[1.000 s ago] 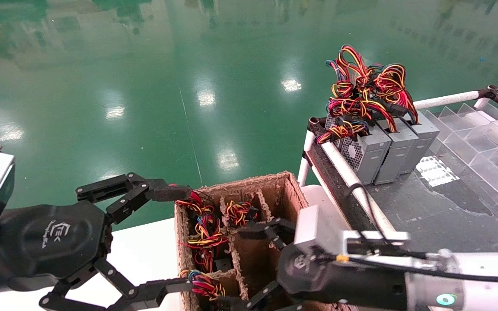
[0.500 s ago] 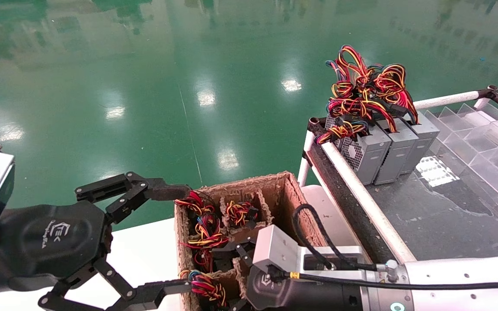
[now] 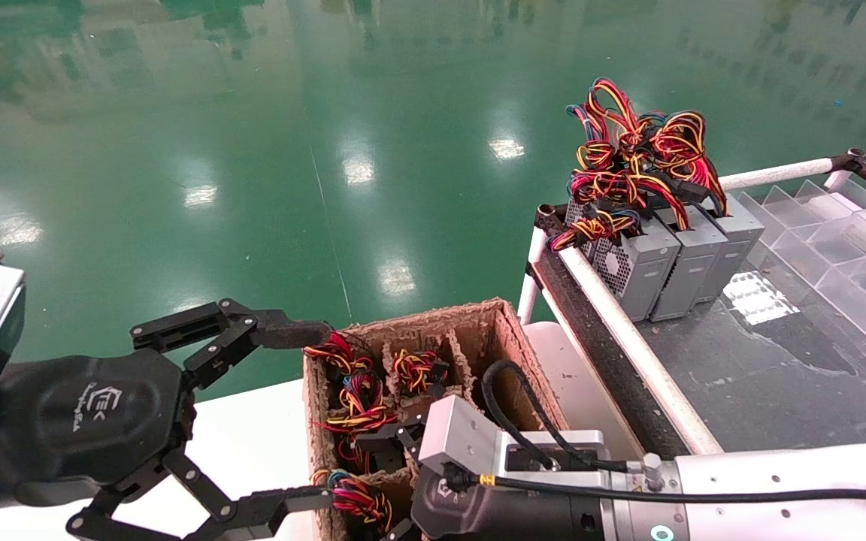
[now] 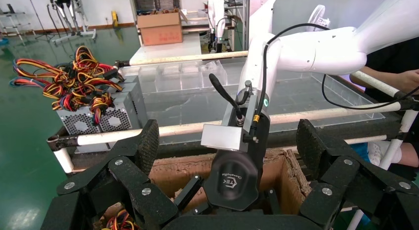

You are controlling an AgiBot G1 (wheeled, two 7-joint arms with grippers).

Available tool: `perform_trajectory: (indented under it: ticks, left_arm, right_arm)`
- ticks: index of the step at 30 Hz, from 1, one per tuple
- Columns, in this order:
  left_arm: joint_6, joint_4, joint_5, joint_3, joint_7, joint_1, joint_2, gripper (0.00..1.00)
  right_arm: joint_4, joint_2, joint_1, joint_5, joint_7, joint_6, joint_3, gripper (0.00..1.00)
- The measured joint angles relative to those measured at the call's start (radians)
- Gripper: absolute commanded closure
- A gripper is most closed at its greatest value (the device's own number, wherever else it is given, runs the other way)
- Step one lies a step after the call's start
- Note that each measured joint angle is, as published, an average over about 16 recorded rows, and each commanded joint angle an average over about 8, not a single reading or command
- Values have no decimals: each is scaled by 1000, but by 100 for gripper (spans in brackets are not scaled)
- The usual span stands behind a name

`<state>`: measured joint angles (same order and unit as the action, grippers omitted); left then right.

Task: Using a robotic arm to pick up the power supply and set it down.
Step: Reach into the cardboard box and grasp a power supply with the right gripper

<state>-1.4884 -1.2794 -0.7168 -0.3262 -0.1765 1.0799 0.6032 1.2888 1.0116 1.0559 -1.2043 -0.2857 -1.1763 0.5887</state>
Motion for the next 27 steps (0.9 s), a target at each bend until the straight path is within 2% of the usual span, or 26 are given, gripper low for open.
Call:
perform_trajectory:
  ticks: [27]
  left_arm:
    - [1, 0, 1, -1, 1, 0, -1, 0]
  right_arm:
    - [-130, 38, 30, 2, 38, -40, 14, 100]
